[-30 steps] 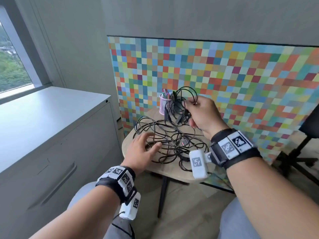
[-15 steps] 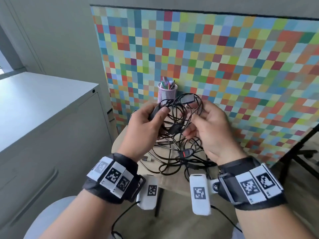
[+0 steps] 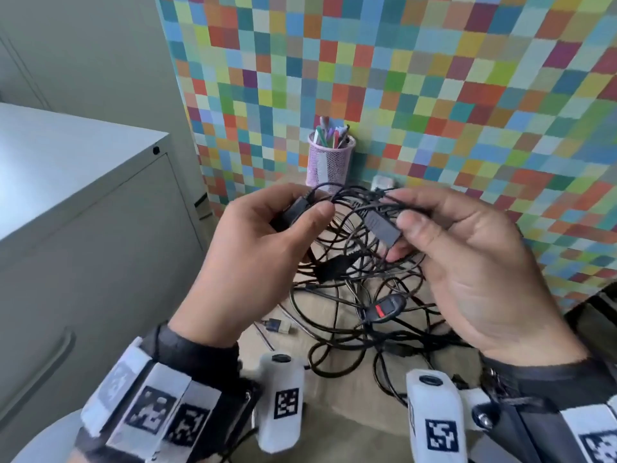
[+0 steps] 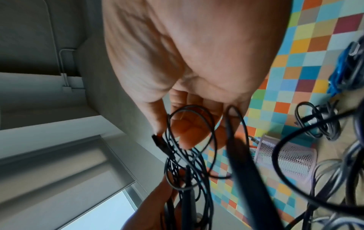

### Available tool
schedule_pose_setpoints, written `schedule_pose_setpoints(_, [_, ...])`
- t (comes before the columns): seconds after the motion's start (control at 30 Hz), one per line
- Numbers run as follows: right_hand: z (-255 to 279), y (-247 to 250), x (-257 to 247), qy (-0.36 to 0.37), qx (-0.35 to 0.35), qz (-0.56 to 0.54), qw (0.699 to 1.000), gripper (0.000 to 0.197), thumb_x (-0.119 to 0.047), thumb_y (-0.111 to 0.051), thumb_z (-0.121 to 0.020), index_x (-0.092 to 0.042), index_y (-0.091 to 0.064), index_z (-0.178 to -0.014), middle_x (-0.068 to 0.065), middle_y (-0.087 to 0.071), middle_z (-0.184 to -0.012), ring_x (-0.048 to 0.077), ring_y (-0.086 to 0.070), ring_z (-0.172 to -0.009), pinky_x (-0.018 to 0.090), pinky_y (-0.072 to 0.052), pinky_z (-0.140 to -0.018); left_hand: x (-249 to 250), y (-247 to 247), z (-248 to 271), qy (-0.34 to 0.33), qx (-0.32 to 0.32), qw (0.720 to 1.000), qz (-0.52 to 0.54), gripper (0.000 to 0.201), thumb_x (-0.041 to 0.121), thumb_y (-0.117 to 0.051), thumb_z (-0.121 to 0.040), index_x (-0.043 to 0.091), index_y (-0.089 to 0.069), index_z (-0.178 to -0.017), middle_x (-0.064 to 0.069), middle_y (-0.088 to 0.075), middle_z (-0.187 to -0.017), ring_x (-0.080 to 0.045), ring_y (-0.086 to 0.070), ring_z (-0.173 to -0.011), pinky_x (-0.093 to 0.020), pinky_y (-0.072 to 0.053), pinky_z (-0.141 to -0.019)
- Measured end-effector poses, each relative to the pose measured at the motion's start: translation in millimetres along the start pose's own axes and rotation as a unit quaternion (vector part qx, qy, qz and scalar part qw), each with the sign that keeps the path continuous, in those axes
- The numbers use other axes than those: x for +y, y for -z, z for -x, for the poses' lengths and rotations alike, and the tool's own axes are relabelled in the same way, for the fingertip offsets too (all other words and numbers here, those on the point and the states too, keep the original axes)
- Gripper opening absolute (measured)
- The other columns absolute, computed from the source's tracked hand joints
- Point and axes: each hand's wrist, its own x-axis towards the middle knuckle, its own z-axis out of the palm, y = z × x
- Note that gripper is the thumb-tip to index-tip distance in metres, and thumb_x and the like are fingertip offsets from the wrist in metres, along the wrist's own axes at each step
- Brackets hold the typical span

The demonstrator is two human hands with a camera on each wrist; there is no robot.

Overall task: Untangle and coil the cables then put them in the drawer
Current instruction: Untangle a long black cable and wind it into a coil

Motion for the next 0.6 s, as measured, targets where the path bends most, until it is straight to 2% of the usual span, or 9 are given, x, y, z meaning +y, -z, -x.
schedule_pose_setpoints(0.07, [4,4,-1,0.006,-0.008,0.015,1.0,0.024,-0.028,-0.08,-0.073,-0.021,-0.081,-0.096,0.009,-0.076,-0.094,0.021,-0.068,-0.079,0.028,-0.057,-0.069,3,-1,2,-0.006,-0.003,1.0,-0.004,0.007,0.026,-0.072,-0.095,0.027,-0.078,-0.093,0.007,-0.055,-0.065,-0.017,-0.05,-0.062,-0.025,-0.041,-0.053])
schedule_pose_setpoints(0.13, [10,8,-2,0.006,-0.037,0.021,0.999,0.035,-0.036,-0.087,-0.074,-0.021,-0.078,-0.103,0.01,-0.077,-0.097,0.023,-0.071,-0.078,0.031,-0.06,-0.073,6,-5,5,-0.018,0.002,1.0,-0.004,0.006,0.022,-0.072,-0.094,0.024,-0.078,-0.093,0.01,-0.058,-0.063,-0.014,-0.051,-0.06,-0.023,-0.043,-0.052])
schedule_pose_setpoints(0.2, [15,6,-7,0.003,-0.044,0.06,0.997,0.04,-0.037,-0.088,-0.073,-0.025,-0.076,-0.109,0.007,-0.079,-0.1,0.023,-0.073,-0.08,0.032,-0.062,-0.078,10,-8,10,-0.036,0.006,0.999,-0.003,0.006,0.017,-0.073,-0.094,0.023,-0.075,-0.092,0.001,-0.062,-0.065,-0.022,-0.05,-0.057,-0.033,-0.046,-0.053])
schedule_pose_setpoints(0.27, [18,4,-10,0.004,-0.013,0.094,0.996,0.035,-0.027,-0.083,-0.07,-0.03,-0.077,-0.104,0.004,-0.079,-0.089,0.019,-0.073,-0.075,0.028,-0.061,-0.076,12,-8,14,-0.044,-0.006,0.999,-0.002,0.004,0.021,-0.074,-0.094,0.021,-0.072,-0.091,-0.009,-0.062,-0.069,-0.033,-0.052,-0.06,-0.042,-0.044,-0.053])
schedule_pose_setpoints(0.37, [20,1,-9,0.016,0.046,0.097,0.994,0.021,-0.026,-0.08,-0.07,-0.031,-0.078,-0.09,0.008,-0.071,-0.068,0.023,-0.065,-0.057,0.029,-0.058,-0.064,12,-7,14,-0.044,-0.036,0.997,0.052,0.034,0.043,-0.061,-0.095,0.013,-0.07,-0.082,-0.014,-0.058,-0.067,-0.034,-0.051,-0.062,-0.034,-0.042,-0.057])
schedule_pose_setpoints(0.4, [20,1,-7,0.018,0.059,0.089,0.994,0.017,-0.027,-0.08,-0.069,-0.029,-0.077,-0.086,0.009,-0.069,-0.066,0.023,-0.063,-0.055,0.029,-0.056,-0.062,12,-7,13,-0.03,-0.045,0.996,0.075,0.041,0.047,-0.057,-0.095,0.012,-0.07,-0.08,-0.013,-0.057,-0.066,-0.033,-0.051,-0.061,-0.033,-0.044,-0.059])
schedule_pose_setpoints(0.47, [20,3,-3,0.02,0.064,0.09,0.994,0.016,-0.029,-0.081,-0.07,-0.023,-0.071,-0.081,0.013,-0.068,-0.065,0.025,-0.065,-0.054,0.03,-0.055,-0.06,12,-8,10,-0.007,-0.071,0.995,0.07,0.039,0.047,-0.06,-0.093,0.013,-0.07,-0.077,-0.016,-0.057,-0.066,-0.031,-0.051,-0.059,-0.032,-0.045,-0.056])
schedule_pose_setpoints(0.53, [21,4,0,0.03,0.06,0.107,0.992,0.017,-0.025,-0.082,-0.074,-0.019,-0.067,-0.079,0.014,-0.069,-0.068,0.028,-0.067,-0.056,0.034,-0.056,-0.06,11,-9,8,0.012,-0.088,0.996,0.032,0.032,0.047,-0.069,-0.087,0.015,-0.066,-0.078,-0.022,-0.055,-0.07,-0.036,-0.045,-0.058,-0.042,-0.04,-0.054])
schedule_pose_setpoints(0.6, [21,4,1,0.039,0.069,0.115,0.99,0.016,-0.019,-0.082,-0.078,-0.017,-0.066,-0.079,0.013,-0.07,-0.072,0.029,-0.069,-0.059,0.04,-0.058,-0.062,10,-9,6,0.024,-0.092,0.995,0.029,0.028,0.045,-0.077,-0.08,0.021,-0.064,-0.089,-0.011,-0.058,-0.074,-0.031,-0.044,-0.058,-0.045,-0.038,-0.055])
